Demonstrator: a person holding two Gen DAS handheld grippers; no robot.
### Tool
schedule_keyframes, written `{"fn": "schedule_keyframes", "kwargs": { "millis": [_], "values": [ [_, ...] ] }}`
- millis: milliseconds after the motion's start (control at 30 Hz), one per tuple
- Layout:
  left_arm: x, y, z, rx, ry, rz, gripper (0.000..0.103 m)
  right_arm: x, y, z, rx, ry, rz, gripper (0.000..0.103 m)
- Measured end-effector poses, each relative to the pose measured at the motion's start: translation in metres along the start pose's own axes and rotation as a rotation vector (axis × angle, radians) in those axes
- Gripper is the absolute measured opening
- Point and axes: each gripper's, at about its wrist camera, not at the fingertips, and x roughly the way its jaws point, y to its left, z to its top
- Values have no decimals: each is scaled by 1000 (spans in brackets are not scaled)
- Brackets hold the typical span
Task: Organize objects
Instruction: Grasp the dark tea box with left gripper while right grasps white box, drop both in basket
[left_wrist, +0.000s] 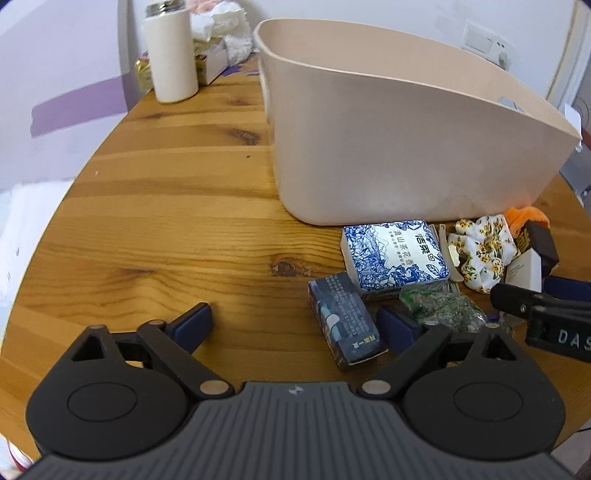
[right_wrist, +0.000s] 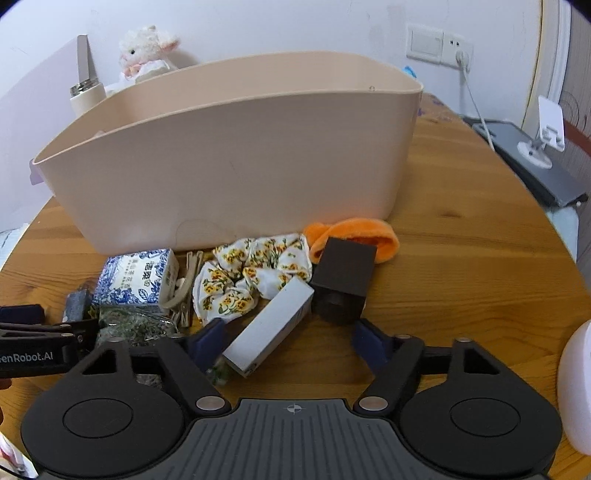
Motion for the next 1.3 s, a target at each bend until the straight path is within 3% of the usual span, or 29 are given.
{"fn": "schedule_keyframes", "kwargs": {
  "millis": [233, 333, 367, 633, 867, 1300],
  "values": [
    [-5, -4, 0, 46, -40, -18, 55, -4, -3, -4, -9, -25, -25, 38],
    [-5, 0, -1, 56, -65, -42, 28, -8, -5, -7, -19, -32, -40, 21],
    [-5, 0, -2, 58, -72, -48, 25, -9, -6, -8, -23, -33, -35, 13],
    [-19, 0, -9, 50, -81, -62, 25, -29, -10, -18, -19, -59, -19, 14],
    [-53, 4, -1, 35, -156, -80, 25, -64, -17, -5, -4, -152, -6, 14],
    [-91, -15, 69, 73, -360, -84, 25, -93, -15, 65, -76, -368, -18, 14]
  ]
}}
